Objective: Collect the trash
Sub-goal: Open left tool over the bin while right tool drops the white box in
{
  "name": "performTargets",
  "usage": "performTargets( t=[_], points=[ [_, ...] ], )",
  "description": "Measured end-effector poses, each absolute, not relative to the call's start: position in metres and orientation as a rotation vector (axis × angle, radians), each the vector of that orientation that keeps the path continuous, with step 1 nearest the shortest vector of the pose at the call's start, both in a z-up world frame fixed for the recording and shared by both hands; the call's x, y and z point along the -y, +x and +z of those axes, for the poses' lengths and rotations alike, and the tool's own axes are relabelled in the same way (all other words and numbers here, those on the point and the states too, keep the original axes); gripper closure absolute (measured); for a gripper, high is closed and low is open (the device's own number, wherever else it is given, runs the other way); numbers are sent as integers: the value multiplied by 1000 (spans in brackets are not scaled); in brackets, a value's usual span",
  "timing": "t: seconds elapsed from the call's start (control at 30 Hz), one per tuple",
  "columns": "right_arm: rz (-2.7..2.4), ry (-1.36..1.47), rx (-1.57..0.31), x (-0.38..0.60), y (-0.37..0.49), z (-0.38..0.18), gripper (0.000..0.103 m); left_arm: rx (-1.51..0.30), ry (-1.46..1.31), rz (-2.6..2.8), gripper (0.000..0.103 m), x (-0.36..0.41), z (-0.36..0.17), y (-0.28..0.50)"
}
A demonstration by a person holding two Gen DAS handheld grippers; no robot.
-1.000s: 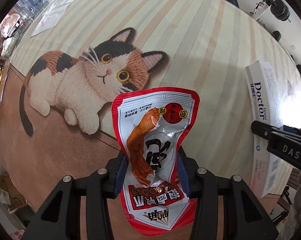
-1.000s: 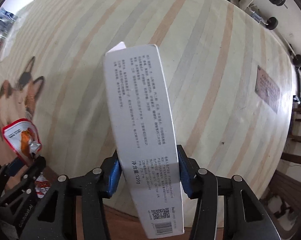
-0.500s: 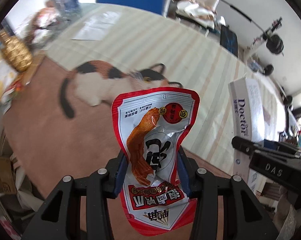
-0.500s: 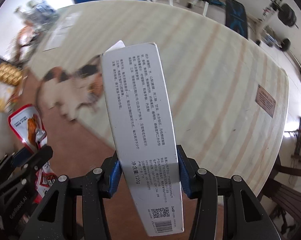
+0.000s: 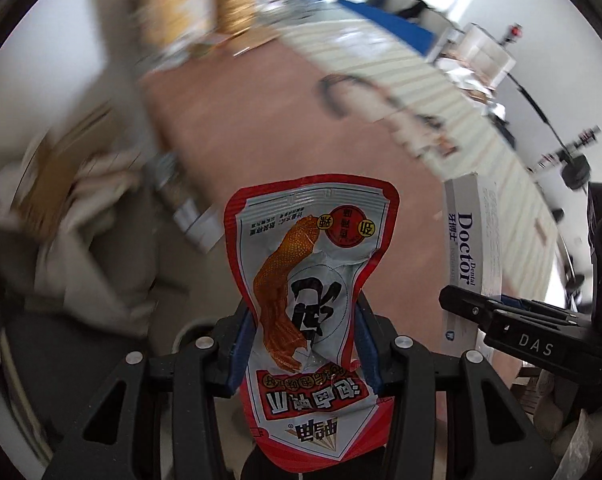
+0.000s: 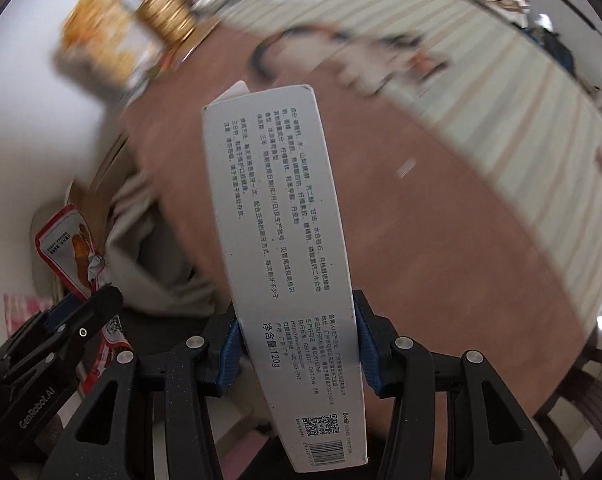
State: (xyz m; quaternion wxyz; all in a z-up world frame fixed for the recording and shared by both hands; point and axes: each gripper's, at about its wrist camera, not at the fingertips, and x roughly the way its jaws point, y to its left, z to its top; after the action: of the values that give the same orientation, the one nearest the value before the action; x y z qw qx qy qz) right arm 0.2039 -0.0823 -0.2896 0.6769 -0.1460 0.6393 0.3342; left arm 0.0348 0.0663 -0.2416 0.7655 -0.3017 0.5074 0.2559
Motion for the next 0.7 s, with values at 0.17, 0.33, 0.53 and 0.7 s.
performTargets(
  t=[0.17, 0.33, 0.53, 0.7],
  points=[
    [814, -422, -1554, 59, 104, -360, 52, -1169, -844, 651, 61, -86, -314, -66],
    [810, -519, -1685, 36, 42, -473, 52, -1246, -1020, 716, 61, -110, -428, -125],
    [776, -603, -1847, 14, 6, -636, 51, -1326, -1209, 709, 55, -133, -596, -152],
    [760, -652, -1935, -7, -9, -751, 51, -1336, -1283, 748, 38, -141, -703, -169]
  ],
)
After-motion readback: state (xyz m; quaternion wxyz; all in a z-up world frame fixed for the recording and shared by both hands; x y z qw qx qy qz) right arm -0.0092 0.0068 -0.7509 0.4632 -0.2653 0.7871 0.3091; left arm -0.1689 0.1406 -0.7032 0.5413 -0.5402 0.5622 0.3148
